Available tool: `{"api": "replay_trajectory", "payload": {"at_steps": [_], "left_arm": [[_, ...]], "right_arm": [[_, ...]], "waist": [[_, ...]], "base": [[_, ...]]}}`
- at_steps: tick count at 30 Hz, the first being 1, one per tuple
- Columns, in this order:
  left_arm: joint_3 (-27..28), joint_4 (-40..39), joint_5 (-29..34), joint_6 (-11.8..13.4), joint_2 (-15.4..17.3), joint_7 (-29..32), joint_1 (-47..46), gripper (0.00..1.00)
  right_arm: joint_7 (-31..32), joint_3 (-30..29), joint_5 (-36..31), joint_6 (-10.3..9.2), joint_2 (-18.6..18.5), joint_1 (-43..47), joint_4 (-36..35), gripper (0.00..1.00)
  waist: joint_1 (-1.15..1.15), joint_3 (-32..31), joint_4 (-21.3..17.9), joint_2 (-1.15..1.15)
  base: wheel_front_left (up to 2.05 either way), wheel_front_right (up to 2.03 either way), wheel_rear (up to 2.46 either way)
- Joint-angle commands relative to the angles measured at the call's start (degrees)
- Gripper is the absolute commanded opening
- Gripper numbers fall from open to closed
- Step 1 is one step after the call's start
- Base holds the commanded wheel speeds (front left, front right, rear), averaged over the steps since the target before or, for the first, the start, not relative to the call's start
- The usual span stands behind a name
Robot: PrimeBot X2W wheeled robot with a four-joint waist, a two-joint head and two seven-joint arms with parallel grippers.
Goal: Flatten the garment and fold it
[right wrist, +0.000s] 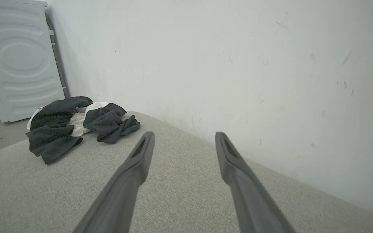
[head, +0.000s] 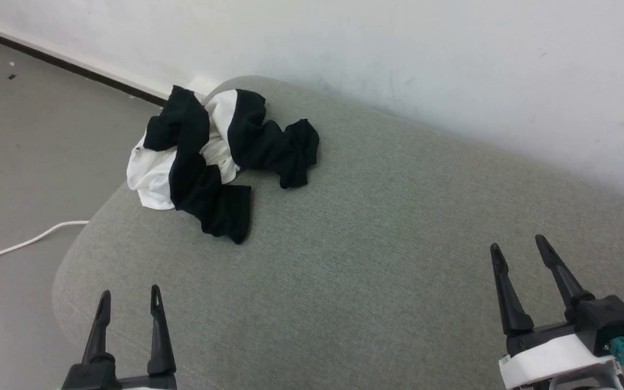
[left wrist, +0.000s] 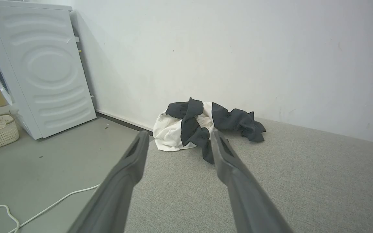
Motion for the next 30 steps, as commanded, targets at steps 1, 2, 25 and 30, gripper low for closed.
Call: {"api": "replay_trajectory", "payload": {"at_steps": [1, 2, 25, 30], "left_arm": [[-0.09, -0.39, -0.53, 0.76, 0.26, -0.51, 1.07, 1.00], [-0.09, -0.46, -0.62, 0.84, 0.32, -0.63, 1.16, 1.00], [-1.28, -7.63, -7.56, -1.25, 0.26, 4.63, -2.74, 1.00], [-0.19, -13.54, -7.88, -6.01, 8.60, 16.31, -19.80, 1.00]], "right_arm": [[-0.48, -0.03, 0.33, -0.11, 0.17, 0.75, -0.28, 1.00], [-0.54, -0.01, 0.33, -0.11, 0.17, 0.79, -0.31, 1.00], [0.11, -1.11, 0.19, -0.11, 0.17, 1.08, -1.86, 1.00], [2.05, -1.87, -1.33, -0.11, 0.17, -0.33, -5.25, 1.00]], "waist": [[0.00, 0.10, 0.38, 0.00], [0.00, 0.16, 0.57, 0.00], [0.00, 0.80, 1.43, 0.00], [0.00, 4.31, 0.51, 0.00]], "base": [[0.00, 0.00, 0.00], [0.00, 0.00, 0.00], [0.00, 0.00, 0.00], [0.00, 0.00, 0.00]]}}
